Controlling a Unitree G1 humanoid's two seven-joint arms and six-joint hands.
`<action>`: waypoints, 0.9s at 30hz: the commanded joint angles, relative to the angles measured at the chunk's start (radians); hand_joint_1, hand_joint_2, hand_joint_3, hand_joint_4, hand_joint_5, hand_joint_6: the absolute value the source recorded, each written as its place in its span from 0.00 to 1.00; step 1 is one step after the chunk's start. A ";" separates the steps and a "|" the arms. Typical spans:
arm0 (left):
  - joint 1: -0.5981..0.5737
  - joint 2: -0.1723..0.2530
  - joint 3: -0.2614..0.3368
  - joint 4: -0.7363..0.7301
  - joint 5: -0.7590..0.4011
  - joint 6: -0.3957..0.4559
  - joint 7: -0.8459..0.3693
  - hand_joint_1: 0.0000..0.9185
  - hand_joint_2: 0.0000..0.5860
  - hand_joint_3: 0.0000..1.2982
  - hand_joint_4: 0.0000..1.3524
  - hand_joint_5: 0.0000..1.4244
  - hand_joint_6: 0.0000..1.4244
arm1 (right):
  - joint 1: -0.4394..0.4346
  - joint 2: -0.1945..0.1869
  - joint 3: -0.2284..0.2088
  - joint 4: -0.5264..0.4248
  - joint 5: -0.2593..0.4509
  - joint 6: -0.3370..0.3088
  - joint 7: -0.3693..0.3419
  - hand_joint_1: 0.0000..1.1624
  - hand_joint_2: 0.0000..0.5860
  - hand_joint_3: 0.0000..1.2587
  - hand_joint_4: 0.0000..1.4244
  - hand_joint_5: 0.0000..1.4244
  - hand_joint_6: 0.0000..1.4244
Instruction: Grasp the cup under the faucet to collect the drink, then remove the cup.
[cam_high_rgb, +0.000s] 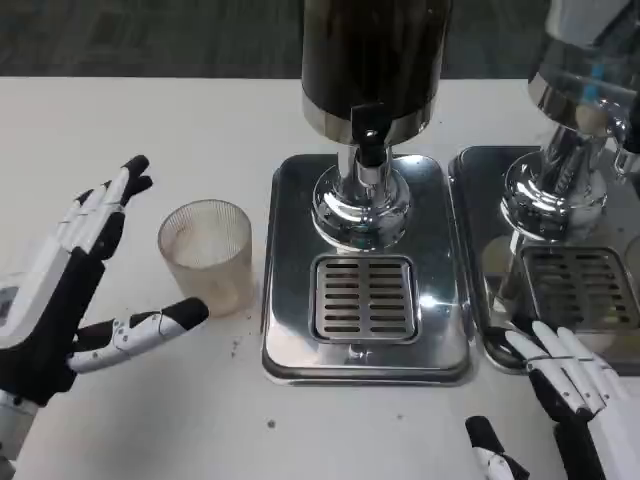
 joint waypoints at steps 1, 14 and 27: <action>-0.052 -0.021 -0.023 0.055 -0.037 -0.009 -0.065 0.12 0.06 0.00 0.00 0.04 0.02 | -0.011 -0.016 -0.014 0.015 0.026 -0.030 0.006 0.27 0.68 0.20 0.10 0.09 0.14; -0.170 -0.041 -0.022 0.212 -0.150 0.032 -0.219 0.15 0.03 0.00 0.00 0.08 0.06 | -0.025 -0.015 -0.015 0.033 0.049 -0.062 0.022 0.27 0.68 0.23 0.11 0.11 0.14; -0.250 -0.064 -0.024 0.360 -0.228 0.046 -0.326 0.15 0.03 0.00 0.00 0.09 0.07 | -0.032 -0.016 -0.016 0.039 0.061 -0.076 0.040 0.28 0.67 0.24 0.12 0.12 0.15</action>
